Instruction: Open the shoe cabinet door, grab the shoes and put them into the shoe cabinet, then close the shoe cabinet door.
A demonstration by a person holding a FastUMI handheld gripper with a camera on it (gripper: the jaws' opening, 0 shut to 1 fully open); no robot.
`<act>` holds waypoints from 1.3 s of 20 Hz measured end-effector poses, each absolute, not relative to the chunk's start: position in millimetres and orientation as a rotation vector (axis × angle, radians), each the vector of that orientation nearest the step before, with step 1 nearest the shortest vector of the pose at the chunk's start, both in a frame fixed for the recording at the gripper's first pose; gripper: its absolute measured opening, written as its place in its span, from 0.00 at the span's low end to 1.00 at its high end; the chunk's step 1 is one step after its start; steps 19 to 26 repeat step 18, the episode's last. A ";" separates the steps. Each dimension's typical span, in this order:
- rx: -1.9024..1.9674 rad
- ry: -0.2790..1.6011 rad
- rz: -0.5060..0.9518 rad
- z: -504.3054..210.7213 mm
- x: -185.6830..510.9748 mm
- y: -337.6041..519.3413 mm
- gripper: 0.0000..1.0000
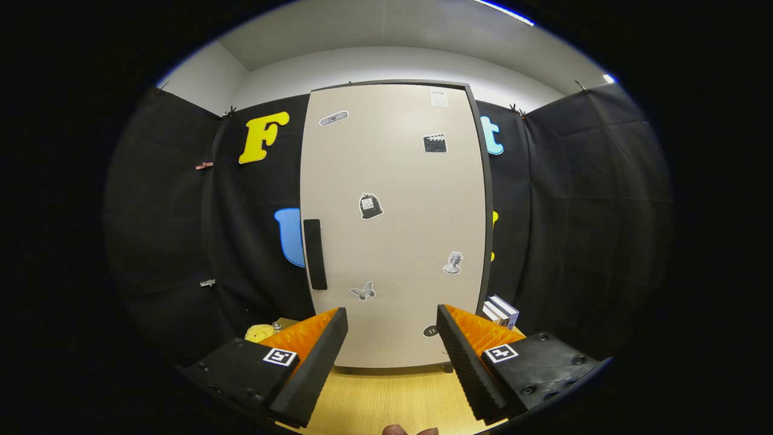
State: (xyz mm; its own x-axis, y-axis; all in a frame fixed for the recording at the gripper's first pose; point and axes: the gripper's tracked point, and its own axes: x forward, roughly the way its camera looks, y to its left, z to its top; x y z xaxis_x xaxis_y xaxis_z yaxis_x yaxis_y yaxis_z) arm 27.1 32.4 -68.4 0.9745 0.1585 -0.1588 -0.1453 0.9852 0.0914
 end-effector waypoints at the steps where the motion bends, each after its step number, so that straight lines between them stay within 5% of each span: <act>1: 0.080 0.167 0.153 -68.5 27.1 32.4 0.96; 26: 0.094 0.171 0.150 -70.9 30.4 24.2 0.96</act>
